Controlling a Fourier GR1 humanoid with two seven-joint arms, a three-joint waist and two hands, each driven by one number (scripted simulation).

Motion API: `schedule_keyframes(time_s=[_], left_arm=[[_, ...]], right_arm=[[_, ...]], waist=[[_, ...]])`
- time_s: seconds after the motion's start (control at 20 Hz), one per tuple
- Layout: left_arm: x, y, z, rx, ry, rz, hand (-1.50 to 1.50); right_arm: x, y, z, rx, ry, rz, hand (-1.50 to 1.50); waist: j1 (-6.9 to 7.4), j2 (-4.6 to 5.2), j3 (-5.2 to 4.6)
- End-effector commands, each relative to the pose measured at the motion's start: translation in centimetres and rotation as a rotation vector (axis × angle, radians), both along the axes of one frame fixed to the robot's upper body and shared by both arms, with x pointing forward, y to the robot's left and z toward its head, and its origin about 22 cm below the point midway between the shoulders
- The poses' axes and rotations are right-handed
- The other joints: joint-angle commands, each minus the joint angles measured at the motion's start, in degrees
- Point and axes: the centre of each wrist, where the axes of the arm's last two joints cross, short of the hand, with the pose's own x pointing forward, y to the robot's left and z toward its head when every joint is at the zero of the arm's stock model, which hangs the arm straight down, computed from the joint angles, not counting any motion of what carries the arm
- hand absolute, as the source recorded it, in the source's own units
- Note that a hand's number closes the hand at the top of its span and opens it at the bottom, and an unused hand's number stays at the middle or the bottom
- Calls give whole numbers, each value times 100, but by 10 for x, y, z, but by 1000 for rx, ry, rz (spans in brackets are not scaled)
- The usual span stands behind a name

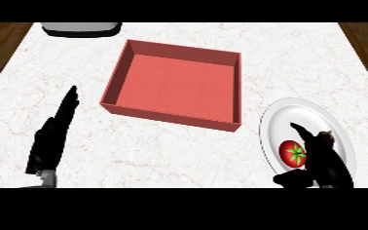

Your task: Pick the tomato from the plate and place it in the cardboard box

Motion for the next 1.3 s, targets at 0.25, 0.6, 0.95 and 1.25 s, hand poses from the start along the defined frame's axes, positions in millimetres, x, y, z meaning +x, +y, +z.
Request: schedule_keyframes(time_s=[0.25,0.6,0.95,1.25], left_arm=[[3,7,-11,-12,13,-9,0],[6,11,-5,-3,1,-10,0],[19,-23,7,-3,-44,-136,0],[28,-28,6,-18,-36,-119,0]], right_arm=[[-3,5,-17,-179,-95,3,150],[-14,-6,8,-248,-206,-13,150],[70,-7,58,-337,-349,770,150],[133,-47,112,-318,-511,944,150]], waist=[[-12,33,45],[-36,26,45],[821,246,78],[639,238,72]])
